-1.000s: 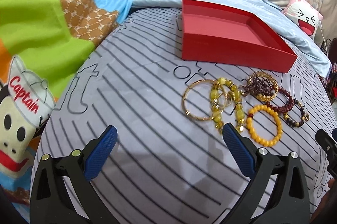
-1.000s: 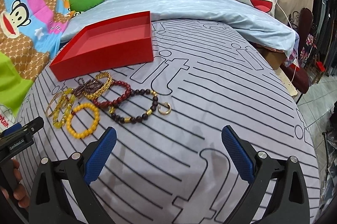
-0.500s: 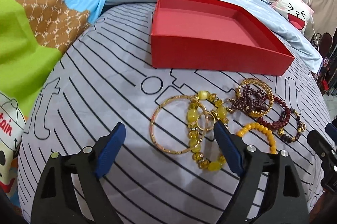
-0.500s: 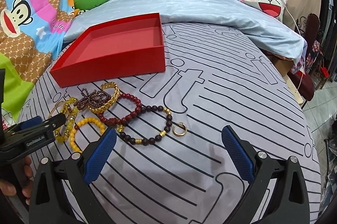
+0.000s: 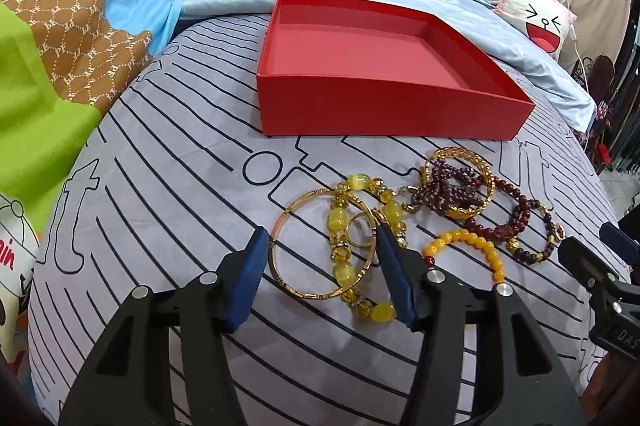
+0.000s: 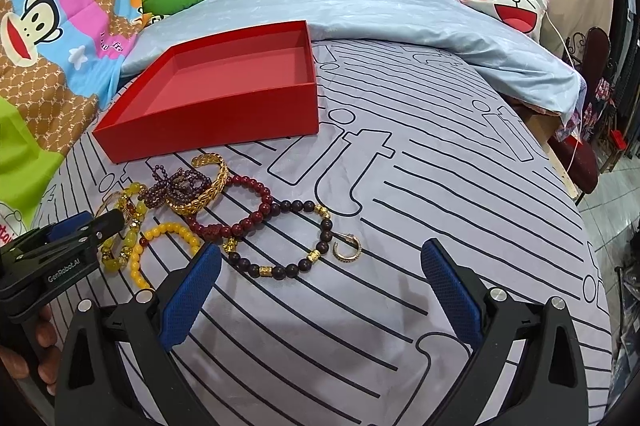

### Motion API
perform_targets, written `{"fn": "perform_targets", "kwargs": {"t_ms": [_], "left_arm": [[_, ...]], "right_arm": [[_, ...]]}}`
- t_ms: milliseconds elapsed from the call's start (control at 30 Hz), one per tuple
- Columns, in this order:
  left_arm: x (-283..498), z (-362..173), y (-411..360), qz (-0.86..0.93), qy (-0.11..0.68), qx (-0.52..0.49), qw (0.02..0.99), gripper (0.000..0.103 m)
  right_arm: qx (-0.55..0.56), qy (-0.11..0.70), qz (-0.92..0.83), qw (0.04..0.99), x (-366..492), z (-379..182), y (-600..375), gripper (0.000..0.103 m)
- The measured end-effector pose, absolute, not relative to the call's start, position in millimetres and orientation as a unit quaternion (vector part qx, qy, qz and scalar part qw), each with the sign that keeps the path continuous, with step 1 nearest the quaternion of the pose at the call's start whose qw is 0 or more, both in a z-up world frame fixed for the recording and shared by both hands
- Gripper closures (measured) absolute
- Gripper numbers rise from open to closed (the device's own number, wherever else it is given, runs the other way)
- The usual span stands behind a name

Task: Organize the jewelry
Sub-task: 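Close the left tool on the thin gold bangle while the right tool grasps the tangled dark red bead strand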

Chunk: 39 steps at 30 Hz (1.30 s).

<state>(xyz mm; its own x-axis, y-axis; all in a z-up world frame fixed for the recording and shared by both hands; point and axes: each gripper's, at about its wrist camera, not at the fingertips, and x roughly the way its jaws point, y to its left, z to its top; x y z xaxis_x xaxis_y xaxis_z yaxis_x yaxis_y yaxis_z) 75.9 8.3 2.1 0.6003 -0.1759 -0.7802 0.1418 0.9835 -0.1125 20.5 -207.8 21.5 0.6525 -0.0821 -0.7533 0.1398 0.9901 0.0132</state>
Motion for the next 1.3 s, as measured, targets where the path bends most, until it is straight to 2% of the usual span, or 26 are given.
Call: {"fn": "perform_targets", "kwargs": {"t_ms": [567,733,1100,1300], "left_arm": [[46,18,16,-0.071,0.431,-0.012,0.899,0.05],[48,22,16,-0.069,0.428,-0.011,0.901,0.05],[60,25,27,-0.055,0.428,-0.018,0.902,0.05],[66,22,28,-0.057,0.433,-0.02,0.9,0.05]], "right_arm": [[0.044,0.4,-0.049,0.914,22,34,-215,0.007],[0.028,0.396,-0.011,0.918,34,36,-191,0.012],[0.014,0.417,0.047,0.908,58,25,-154,0.046],[0.004,0.427,0.073,0.901,69,17,-136,0.059]]}}
